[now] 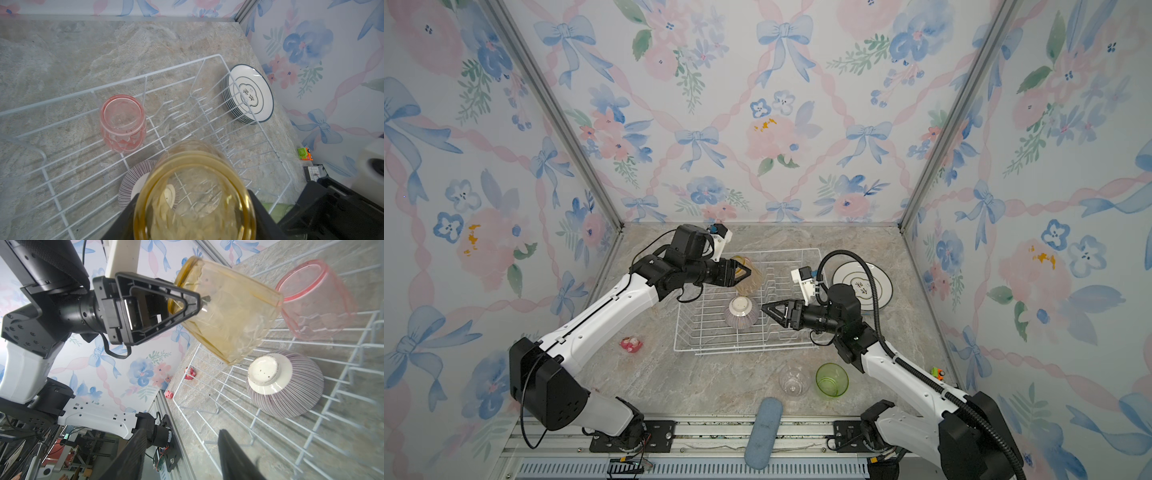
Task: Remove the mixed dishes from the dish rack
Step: 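Lift the yellow cup with the left gripper toward the approaching right gripper, then grasp the yellow cup with the right gripper while the left gripper releases it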
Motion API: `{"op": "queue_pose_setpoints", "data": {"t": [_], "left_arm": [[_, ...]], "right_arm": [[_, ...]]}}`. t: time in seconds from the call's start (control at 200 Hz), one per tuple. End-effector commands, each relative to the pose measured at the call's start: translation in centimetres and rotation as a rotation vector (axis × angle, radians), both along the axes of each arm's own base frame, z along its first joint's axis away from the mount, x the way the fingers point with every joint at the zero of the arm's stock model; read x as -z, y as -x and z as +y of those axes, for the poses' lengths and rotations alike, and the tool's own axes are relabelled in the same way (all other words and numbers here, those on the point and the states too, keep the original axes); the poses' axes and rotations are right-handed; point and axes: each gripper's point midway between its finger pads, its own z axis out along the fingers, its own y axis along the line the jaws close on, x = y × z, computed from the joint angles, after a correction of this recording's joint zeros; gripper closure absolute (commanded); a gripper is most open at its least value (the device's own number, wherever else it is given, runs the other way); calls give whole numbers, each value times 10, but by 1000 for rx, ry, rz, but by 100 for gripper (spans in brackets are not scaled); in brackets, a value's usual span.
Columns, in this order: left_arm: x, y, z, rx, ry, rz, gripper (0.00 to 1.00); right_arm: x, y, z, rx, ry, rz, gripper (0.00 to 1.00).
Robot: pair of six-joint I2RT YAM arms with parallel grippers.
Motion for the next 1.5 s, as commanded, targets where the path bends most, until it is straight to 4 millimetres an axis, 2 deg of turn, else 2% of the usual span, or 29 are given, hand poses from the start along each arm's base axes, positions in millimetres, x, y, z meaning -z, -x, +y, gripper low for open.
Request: {"op": "queue_pose_setpoints", "data": {"t": [0.0, 0.2, 0.455, 0.745, 0.83, 1.01, 1.495], "left_arm": [[-26, 14, -11, 61, 79, -31, 42], [-38, 25, -20, 112, 145, -39, 43], [-47, 34, -33, 173, 225, -42, 44], [-53, 40, -43, 215, 278, -47, 44], [-55, 40, -43, 219, 296, -49, 44], [-58, 42, -46, 232, 322, -54, 44], [-58, 48, -45, 237, 351, -56, 44]], "right_arm": [[-9, -7, 0, 3, -73, -31, 43], [-13, -16, 4, 7, -119, -38, 46], [-30, -24, 9, -2, -223, -69, 49], [-45, -23, 8, -6, -292, -114, 52], [-50, -22, 8, -6, -303, -129, 53], [-60, -21, 7, -11, -332, -152, 61], [-86, -22, -2, 11, -385, -217, 69]]}}
